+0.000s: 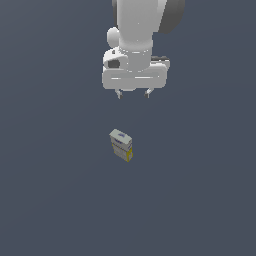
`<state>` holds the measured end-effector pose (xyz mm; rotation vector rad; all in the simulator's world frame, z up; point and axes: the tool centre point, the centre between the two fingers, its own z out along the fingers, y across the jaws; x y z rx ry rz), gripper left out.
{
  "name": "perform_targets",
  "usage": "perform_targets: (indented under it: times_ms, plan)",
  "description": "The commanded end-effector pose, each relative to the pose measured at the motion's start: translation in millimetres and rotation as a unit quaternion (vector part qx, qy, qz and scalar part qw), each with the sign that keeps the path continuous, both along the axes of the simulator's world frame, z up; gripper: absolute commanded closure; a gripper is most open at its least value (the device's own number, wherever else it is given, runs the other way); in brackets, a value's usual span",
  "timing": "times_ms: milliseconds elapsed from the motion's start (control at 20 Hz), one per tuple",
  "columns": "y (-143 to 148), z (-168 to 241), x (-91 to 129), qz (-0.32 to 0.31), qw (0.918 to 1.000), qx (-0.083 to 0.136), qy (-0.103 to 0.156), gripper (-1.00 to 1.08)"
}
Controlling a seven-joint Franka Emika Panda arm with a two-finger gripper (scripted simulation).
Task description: Pick up the object and move it to a goal position.
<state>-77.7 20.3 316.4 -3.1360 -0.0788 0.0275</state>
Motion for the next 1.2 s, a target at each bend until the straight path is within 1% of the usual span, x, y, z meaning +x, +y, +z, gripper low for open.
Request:
perform_targets:
  times_ms: [0,150,400,600,900,1150]
  plan:
    - [0.0,0.0,0.0,0.000,1.0000,0.000,0.000,-0.92]
    - [-0.3,-0.1,-0.6,-0.004,1.0000,0.002,0.002,-0.92]
    - [-0.9,0.2,-3.7,-0.026,0.9996,0.012,0.009,-0.92]
    - [-0.7,0.7,-4.6,-0.031,0.9994,0.014,0.010,-0.92]
    - [-1.6,-1.5,-2.2,-0.018,0.9997,0.013,0.009,-0.92]
    - [-3.9,-6.9,2.8,0.008,0.9999,0.012,0.008,-0.92]
